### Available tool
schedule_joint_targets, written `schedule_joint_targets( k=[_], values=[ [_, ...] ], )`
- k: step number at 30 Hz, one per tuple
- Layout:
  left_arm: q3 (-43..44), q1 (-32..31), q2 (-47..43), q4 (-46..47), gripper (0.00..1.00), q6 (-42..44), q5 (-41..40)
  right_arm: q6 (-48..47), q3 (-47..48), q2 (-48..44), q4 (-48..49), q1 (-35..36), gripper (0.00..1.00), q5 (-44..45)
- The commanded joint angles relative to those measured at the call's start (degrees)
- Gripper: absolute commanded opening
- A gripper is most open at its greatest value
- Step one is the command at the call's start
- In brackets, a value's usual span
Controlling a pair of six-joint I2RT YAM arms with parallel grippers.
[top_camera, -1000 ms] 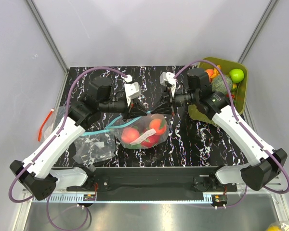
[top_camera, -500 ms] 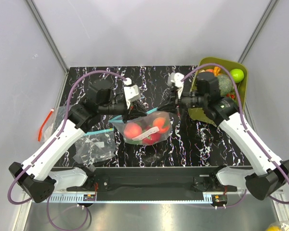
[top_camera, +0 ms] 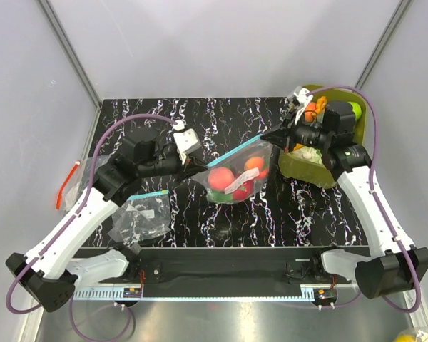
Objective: Place the food in the zip-top bag and seal the zipper
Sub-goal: Zip the zipper food storage bag at the center of the board, then place the zipper food storage bag at the center of the board.
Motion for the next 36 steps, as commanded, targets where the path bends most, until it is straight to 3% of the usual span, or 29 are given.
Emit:
schedule_joint_targets(
  k=[1,14,20,28,36],
  values=[
    [-1.2,0.7,-4.4,-1.6,0.00,-2.9,-5.2,3.5,1.1,0.0,8.4,-4.1,0.00,10.6],
    [-2.4,0.9,-5.9,-7.4,0.01,-6.7,-18.0,9.9,3.4,8.2,12.9,-4.9,0.00,11.3],
    [2.9,1.0,1.4,-5.4,0.02,-7.6,-13.5,12.5,6.1,11.5,12.7,-4.8,0.00,10.9],
    [7.8,0.9,10.0,-3.1,0.00,-8.7,-16.6,10.0,1.9,-1.0,3.6,-4.8,0.00,14.2],
    [12.2,0.9,17.4,2.9,0.00,-10.2,-13.4,9.0,-5.8,-16.7,-5.3,-4.7,0.00,19.5]
  ],
)
